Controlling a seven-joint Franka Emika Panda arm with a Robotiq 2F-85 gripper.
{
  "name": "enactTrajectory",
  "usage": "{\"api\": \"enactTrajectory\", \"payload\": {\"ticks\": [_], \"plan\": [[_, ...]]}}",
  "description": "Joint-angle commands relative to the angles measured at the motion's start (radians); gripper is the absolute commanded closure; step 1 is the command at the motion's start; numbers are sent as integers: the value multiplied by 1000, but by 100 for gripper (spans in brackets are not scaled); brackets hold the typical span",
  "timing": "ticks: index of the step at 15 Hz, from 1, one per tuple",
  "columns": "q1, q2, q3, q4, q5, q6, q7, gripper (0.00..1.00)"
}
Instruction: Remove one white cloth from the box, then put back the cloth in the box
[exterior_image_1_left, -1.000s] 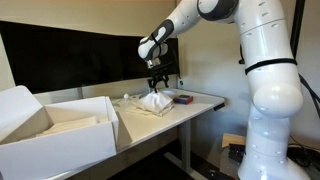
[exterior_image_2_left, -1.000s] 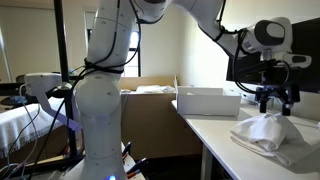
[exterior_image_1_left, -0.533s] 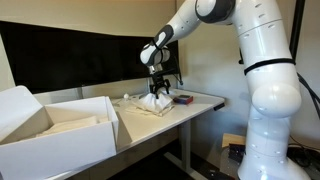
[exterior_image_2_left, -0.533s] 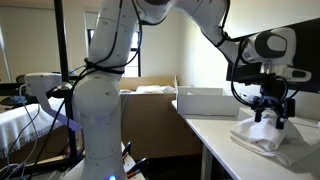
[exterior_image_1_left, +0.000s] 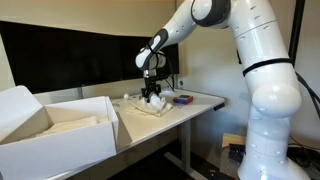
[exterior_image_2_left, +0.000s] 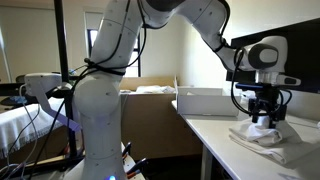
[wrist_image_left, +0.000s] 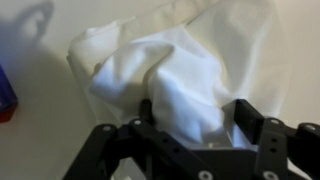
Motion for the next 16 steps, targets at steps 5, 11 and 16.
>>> {"api": "enactTrajectory", "payload": {"ticks": [5, 11, 16], "plan": [[-8, -69, 46, -12, 57, 40, -105, 72], [23, -165, 83, -16, 106, 26, -71, 98], [97, -194, 135, 37, 126, 21, -24, 96]]}}
